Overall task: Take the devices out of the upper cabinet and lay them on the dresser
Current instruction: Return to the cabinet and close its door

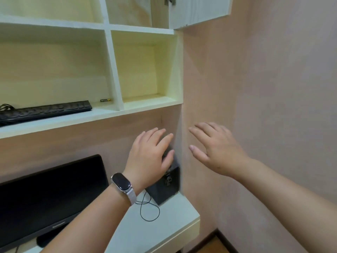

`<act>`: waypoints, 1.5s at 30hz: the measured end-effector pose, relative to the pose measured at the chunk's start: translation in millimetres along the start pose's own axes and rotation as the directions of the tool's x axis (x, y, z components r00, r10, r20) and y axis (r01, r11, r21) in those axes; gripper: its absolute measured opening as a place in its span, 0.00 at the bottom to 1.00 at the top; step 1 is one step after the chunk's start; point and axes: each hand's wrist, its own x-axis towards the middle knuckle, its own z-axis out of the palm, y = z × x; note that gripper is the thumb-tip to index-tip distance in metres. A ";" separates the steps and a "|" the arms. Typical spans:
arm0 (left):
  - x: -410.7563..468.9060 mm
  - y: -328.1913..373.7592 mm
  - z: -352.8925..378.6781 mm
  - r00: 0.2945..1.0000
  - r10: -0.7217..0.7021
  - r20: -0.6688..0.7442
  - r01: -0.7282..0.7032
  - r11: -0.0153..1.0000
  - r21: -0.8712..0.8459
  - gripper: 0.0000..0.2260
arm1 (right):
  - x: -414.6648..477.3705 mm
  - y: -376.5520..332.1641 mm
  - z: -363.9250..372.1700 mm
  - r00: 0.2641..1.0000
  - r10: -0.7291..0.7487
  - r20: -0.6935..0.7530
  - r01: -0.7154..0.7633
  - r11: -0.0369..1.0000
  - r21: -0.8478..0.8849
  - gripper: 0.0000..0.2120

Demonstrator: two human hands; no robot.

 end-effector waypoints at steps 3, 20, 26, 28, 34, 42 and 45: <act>23.4 -9.5 7.5 1.000 -0.021 0.008 0.020 0.998 0.060 0.19 | 31.1 18.7 14.7 0.998 -0.022 -0.067 0.025 0.998 0.049 0.25; 199.6 -58.3 30.9 0.987 -0.056 -0.153 0.123 0.869 0.480 0.18 | 216.7 137.6 59.2 0.956 0.025 -0.293 0.143 0.830 0.538 0.31; 243.7 -92.5 7.7 0.979 -0.008 -0.202 0.112 0.853 0.509 0.18 | 262.8 148.2 55.9 0.949 0.174 -0.264 0.135 0.533 0.836 0.37; 255.1 -108.2 1.3 0.976 0.028 -0.215 0.095 0.836 0.541 0.19 | 274.9 146.6 51.4 0.942 0.189 -0.278 0.168 0.452 0.876 0.38; 272.5 -154.5 -15.9 0.994 0.020 -0.109 0.059 0.742 0.668 0.24 | 301.5 135.6 53.5 0.898 0.287 -0.333 0.274 0.229 0.934 0.33; 265.8 -196.9 -21.8 0.986 0.166 -0.006 -0.113 0.693 0.712 0.25 | 318.0 131.8 58.3 0.828 0.209 -0.520 0.482 0.208 0.851 0.28; 265.7 -200.6 -20.6 0.975 0.217 -0.046 -0.128 0.718 0.684 0.26 | 321.5 132.6 60.0 0.802 0.167 -0.574 0.517 0.287 0.806 0.31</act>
